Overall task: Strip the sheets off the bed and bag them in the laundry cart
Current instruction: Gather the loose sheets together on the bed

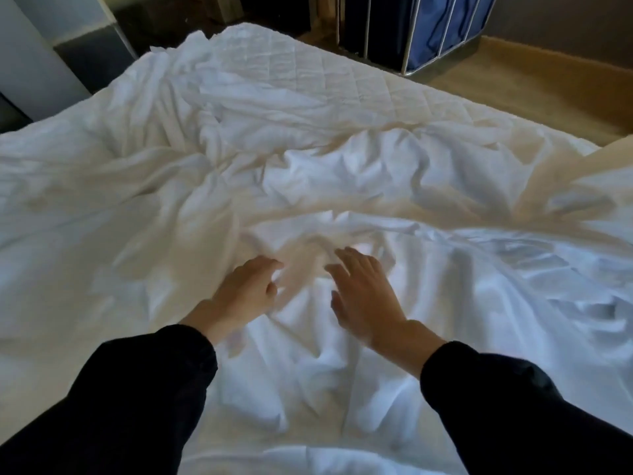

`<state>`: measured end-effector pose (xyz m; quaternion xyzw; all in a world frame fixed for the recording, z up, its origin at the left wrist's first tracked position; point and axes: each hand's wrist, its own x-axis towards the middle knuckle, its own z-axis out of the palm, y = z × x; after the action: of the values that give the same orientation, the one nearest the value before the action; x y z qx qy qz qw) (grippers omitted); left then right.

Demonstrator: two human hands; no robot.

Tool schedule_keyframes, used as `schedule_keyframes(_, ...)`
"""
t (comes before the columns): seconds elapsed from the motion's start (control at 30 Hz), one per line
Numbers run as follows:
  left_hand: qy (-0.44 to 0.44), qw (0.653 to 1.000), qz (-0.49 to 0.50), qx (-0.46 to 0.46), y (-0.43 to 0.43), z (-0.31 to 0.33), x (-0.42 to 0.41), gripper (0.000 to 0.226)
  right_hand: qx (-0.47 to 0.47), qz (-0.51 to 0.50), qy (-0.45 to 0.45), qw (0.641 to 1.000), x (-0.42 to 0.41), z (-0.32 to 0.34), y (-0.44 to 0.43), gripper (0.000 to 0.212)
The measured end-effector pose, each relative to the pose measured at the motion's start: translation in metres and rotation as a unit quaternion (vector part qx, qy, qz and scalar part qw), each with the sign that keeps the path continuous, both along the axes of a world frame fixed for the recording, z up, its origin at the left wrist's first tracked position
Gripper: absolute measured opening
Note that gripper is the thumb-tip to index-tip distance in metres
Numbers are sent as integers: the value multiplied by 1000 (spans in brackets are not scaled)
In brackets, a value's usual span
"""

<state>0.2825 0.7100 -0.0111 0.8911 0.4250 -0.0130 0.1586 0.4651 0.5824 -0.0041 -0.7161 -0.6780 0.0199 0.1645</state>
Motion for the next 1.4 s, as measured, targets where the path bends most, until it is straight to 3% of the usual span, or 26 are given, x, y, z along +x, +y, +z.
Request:
schedule_keyframes(0.13,-33,999,-9,30,-32,10,-39,24,-54,133,56,988,-69,-9,-24,34)
schedule_keyframes(0.23,-57,998,1,19,-51,18,-65,21,-111,194,79,971,-107,-14,-38,34)
schedule_keyframes(0.37,-57,987,-54,141,-80,17,-106,31,-162,215,100,958,-135,-11,-55,46)
schedule_keyframes(0.47,-43,987,-6,155,-106,19,-134,40,-198,196,107,954,-148,-12,-68,45)
schedule_keyframes(0.53,6,994,24,105,-123,15,-156,43,-212,171,78,959,-155,-14,-76,38)
schedule_keyframes(0.67,213,976,-3,-39,-142,2,-193,80,-205,145,-15,968,-157,-13,-85,29)
schedule_keyframes(0.73,256,965,19,-46,-142,2,-199,71,-165,141,-25,976,-152,-5,-82,33)
schedule_keyframes(0.83,207,975,75,-33,-125,14,-190,29,-116,134,-19,984,-138,10,-69,37)
schedule_keyframes(0.9,143,981,128,20,-108,28,-177,15,-106,109,-9,988,-127,20,-55,37)
schedule_keyframes(0.97,79,982,144,96,-87,43,-159,13,-113,58,22,992,-114,24,-44,35)
schedule_keyframes(1.1,44,979,30,195,-55,48,-108,16,-158,-52,70,984,-75,19,-35,28)
schedule_keyframes(1.2,45,980,-11,195,-52,37,-69,19,-231,-41,126,964,-53,6,-45,39)
schedule_keyframes(1.3,44,984,-27,169,-54,21,-55,16,-337,-8,221,915,-49,-8,-62,46)
schedule_keyframes(1.4,74,985,-4,154,-60,17,-63,31,-368,27,247,896,-53,-17,-77,54)
